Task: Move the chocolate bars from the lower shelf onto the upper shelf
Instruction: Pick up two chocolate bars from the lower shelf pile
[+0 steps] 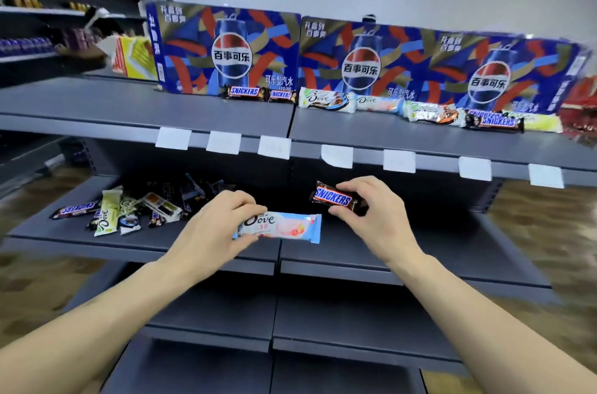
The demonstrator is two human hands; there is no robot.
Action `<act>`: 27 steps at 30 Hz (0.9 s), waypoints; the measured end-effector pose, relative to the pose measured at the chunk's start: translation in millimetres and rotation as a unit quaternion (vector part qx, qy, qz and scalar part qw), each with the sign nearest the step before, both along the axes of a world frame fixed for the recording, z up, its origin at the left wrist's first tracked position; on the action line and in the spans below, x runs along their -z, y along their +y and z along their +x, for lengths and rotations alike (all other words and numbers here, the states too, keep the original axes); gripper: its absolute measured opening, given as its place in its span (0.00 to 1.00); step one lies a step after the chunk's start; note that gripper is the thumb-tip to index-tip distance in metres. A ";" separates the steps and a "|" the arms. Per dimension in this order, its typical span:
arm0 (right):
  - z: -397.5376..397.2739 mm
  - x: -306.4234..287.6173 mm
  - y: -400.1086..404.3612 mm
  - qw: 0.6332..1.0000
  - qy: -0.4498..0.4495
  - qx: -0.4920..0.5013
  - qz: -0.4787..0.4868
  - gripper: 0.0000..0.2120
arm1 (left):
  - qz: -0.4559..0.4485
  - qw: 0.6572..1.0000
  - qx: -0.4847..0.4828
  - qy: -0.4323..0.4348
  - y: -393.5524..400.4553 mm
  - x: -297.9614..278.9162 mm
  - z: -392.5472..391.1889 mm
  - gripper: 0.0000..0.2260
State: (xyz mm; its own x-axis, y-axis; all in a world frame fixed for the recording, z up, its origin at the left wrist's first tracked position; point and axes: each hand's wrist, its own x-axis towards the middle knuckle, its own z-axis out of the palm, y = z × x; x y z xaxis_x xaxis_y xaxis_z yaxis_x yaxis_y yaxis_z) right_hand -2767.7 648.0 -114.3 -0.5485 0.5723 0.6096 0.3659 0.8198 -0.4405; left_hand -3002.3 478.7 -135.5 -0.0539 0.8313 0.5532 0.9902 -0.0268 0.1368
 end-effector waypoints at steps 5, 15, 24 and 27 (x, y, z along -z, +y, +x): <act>-1.3 -38.1 2.0 0.999 0.010 -0.022 0.036 0.16 | 0.043 0.998 0.003 0.038 -5.8 -36.2 6.3 0.21; -48.1 -95.5 38.5 0.994 -0.012 -0.035 0.105 0.14 | 0.076 0.991 0.017 0.106 22.5 -91.0 -22.5 0.21; -135.6 -117.3 104.0 0.992 -0.080 0.017 0.092 0.13 | 0.101 0.987 0.022 0.123 85.3 -122.4 -103.0 0.21; -164.6 -115.6 125.5 0.993 -0.094 0.028 0.071 0.15 | 0.100 0.988 0.026 0.117 104.1 -126.9 -128.0 0.21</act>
